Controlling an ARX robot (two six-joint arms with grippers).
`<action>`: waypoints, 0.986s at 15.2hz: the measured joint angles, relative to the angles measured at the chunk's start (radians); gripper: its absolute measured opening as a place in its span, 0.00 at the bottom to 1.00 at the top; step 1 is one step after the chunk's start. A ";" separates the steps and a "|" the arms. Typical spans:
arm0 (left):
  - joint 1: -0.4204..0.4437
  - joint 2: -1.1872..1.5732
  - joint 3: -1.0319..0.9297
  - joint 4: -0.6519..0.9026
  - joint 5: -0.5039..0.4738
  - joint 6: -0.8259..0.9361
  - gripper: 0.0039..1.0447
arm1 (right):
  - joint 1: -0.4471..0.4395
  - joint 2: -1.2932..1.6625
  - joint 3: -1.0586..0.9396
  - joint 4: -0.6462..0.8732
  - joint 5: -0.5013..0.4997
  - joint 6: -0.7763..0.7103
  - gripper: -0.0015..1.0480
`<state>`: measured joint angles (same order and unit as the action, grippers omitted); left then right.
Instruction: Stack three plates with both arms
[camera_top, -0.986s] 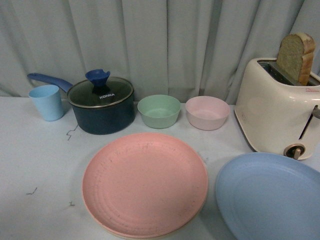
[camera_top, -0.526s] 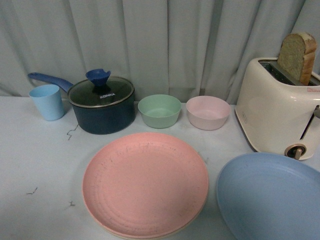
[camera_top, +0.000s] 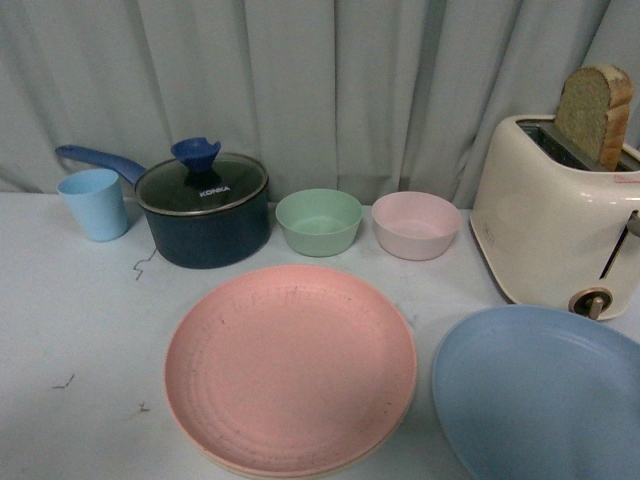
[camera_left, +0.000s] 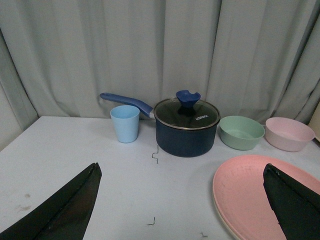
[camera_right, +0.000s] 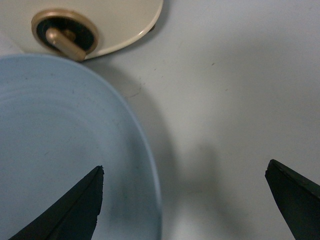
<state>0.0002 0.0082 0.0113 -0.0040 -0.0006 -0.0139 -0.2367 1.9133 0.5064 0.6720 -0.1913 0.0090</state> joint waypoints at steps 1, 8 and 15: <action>0.000 0.000 0.000 0.000 0.000 0.000 0.94 | 0.021 0.019 0.018 -0.029 0.000 0.011 0.94; 0.000 0.000 0.000 0.000 0.000 0.000 0.94 | 0.066 0.035 0.041 -0.095 0.015 0.069 0.45; 0.000 0.000 0.000 0.000 0.000 0.000 0.94 | 0.019 -0.028 -0.004 -0.089 -0.041 0.069 0.02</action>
<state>0.0002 0.0082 0.0113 -0.0036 -0.0006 -0.0139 -0.2180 1.8851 0.5022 0.5827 -0.2325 0.0780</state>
